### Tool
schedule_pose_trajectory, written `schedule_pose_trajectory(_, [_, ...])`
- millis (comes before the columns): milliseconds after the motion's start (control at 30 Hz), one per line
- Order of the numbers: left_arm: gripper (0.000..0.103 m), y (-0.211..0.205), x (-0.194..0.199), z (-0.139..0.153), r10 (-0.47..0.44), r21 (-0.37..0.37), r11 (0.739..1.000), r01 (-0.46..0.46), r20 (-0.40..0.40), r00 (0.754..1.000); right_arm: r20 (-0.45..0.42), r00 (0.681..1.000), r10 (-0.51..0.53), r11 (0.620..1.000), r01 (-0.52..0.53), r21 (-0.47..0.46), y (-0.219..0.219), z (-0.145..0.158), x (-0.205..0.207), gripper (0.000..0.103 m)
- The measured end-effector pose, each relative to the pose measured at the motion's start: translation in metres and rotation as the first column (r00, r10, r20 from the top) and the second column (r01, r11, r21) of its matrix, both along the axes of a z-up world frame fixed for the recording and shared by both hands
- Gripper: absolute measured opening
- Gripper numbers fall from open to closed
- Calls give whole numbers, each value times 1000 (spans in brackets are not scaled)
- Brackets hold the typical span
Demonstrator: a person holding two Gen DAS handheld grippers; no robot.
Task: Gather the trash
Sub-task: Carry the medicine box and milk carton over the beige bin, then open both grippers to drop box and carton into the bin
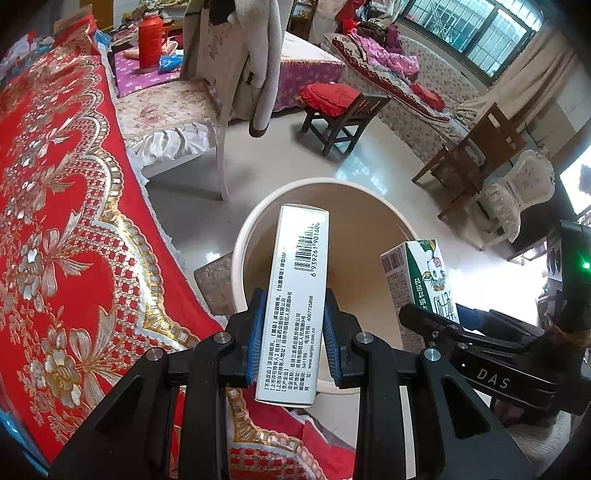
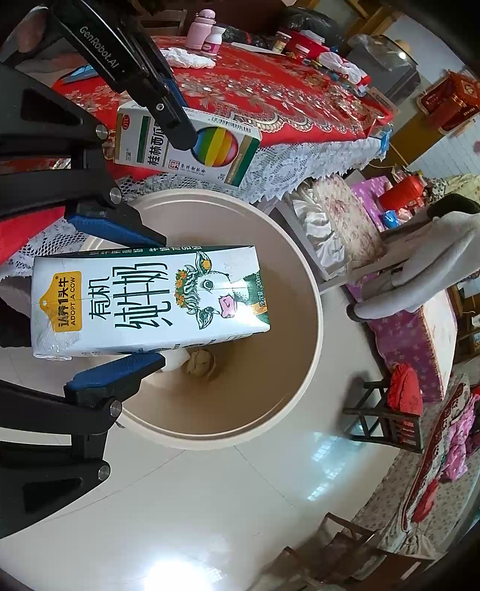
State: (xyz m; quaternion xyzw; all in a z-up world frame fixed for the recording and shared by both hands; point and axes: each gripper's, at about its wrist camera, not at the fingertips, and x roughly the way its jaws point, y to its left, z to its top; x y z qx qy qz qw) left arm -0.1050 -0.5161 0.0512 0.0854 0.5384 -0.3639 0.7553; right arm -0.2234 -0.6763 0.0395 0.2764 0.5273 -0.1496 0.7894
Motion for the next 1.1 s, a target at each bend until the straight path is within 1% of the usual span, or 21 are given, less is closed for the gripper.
schedule_pose_trajectory(167, [26, -6, 0, -6, -4, 13, 1000, 4, -4, 1000, -4, 1000, -12, 1000, 12, 7, -3, -4, 0, 55])
schedule_pose_trajectory(500, [26, -14, 5, -14, -2, 8, 1000, 2, -31, 1000, -15, 1000, -12, 1000, 13, 22, -9, -12, 3, 55])
schedule_pose_trajectory(667, [27, -13, 11, -20, 7, -21, 1000, -8, -89, 996, -25, 999, -21, 999, 22, 30, -11, -16, 6, 55])
schedule_pose_trajectory(700, [28, -11, 12, -20, 7, -30, 1000, -10, -101, 995, -30, 999, -28, 999, 29, 31, -13, -18, 7, 56])
schedule_pose_trajectory(733, [30, -11, 13, -22, 5, -44, 999, -10, -123, 992, -32, 999, -34, 999, 35, 33, -14, -19, 7, 61])
schedule_pose_trajectory(767, [34, -11, 14, -23, 3, -51, 999, -10, -135, 991, -34, 999, -43, 998, 44, 35, -15, -20, 6, 69])
schedule_pose_trajectory(800, [44, -10, 15, -24, 3, -59, 998, -12, -150, 989, -33, 998, -51, 998, 52, 37, -17, -21, 6, 70])
schedule_pose_trajectory(833, [47, -9, 15, -23, 4, -66, 998, -15, -157, 988, -34, 998, -54, 998, 55, 41, -17, -21, 6, 70])
schedule_pose_trajectory(900, [47, -8, 14, -21, 5, -73, 997, -17, -156, 988, -41, 998, -58, 997, 60, 47, -18, -23, 6, 70])
schedule_pose_trajectory(1100, [47, 1, 14, -14, 25, -52, 998, -32, -121, 992, -44, 998, -45, 997, 48, 54, -14, -23, 9, 70])
